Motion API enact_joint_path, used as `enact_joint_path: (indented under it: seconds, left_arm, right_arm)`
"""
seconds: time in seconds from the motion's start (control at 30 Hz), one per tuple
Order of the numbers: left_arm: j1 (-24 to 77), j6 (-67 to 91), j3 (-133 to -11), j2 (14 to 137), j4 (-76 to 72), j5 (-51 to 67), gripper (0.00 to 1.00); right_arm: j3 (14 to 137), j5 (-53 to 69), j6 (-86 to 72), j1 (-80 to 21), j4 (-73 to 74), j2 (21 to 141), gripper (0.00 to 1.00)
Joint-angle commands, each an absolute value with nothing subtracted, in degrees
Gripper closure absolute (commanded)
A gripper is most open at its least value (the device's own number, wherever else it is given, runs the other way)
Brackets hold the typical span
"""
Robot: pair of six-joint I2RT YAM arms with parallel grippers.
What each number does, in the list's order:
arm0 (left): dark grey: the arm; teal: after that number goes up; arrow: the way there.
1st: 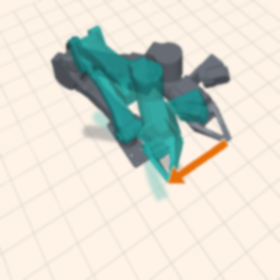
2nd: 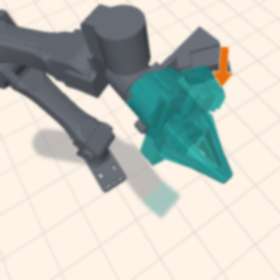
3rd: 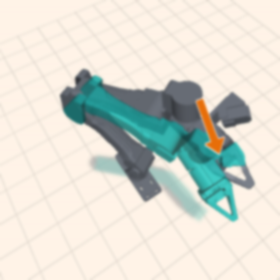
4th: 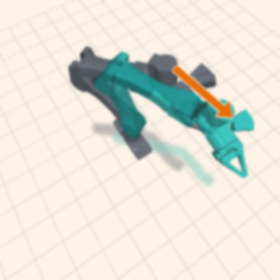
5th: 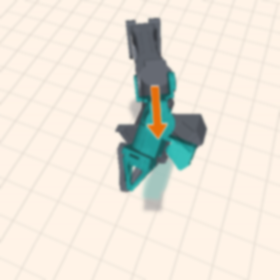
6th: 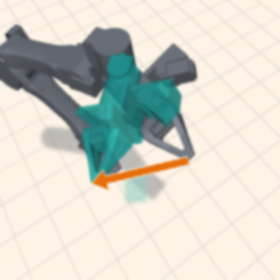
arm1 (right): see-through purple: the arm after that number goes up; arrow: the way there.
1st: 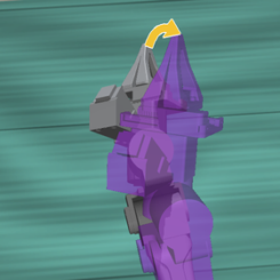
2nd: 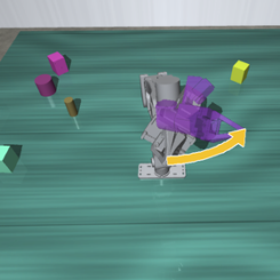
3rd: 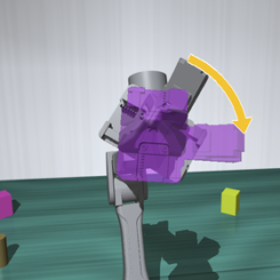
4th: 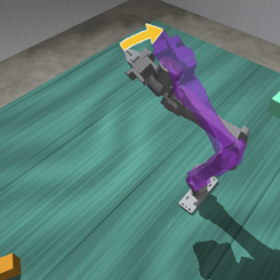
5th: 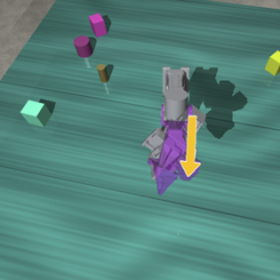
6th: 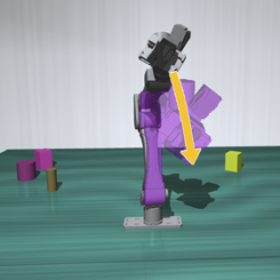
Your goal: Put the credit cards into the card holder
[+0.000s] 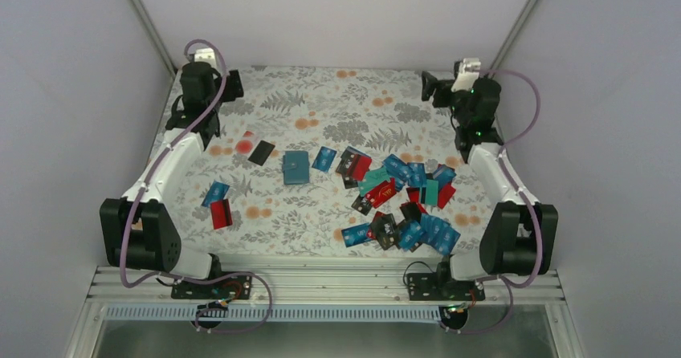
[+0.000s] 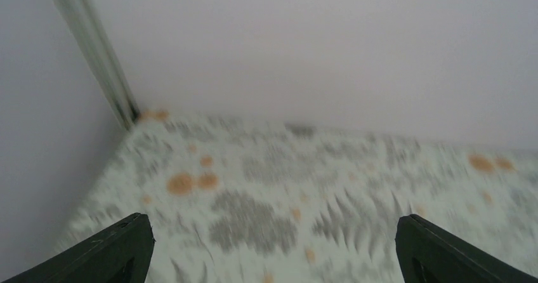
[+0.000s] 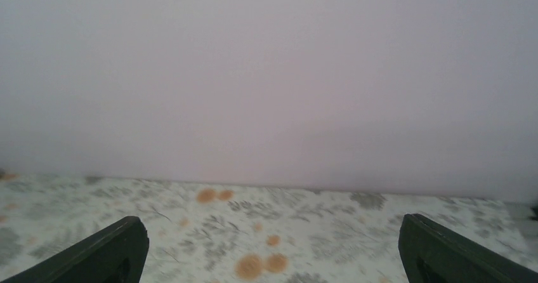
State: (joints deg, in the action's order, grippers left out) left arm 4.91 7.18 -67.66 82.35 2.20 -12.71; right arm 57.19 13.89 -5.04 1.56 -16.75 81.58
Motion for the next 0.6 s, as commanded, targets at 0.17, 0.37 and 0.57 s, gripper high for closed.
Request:
enact_joint_path:
  seconds: [0.17, 0.37, 0.57]
  left_arm:
    - [6.64, 13.21, -63.12, 82.36, 26.1, 8.8, 0.18]
    - [16.14, 18.34, -62.88, 84.32, 31.72, 3.75, 0.3]
    - [25.45, 22.8, -67.95, 90.81, 38.86, -6.64, 0.46]
  right_arm:
    - [77.02, 37.02, -22.74, 4.75, 11.51, 98.54, 0.0]
    - [74.29, 40.79, -21.76, -1.44, 12.89, 99.86, 0.0]
    - [70.64, 38.17, -23.1, -7.12, 13.65, 98.09, 0.0]
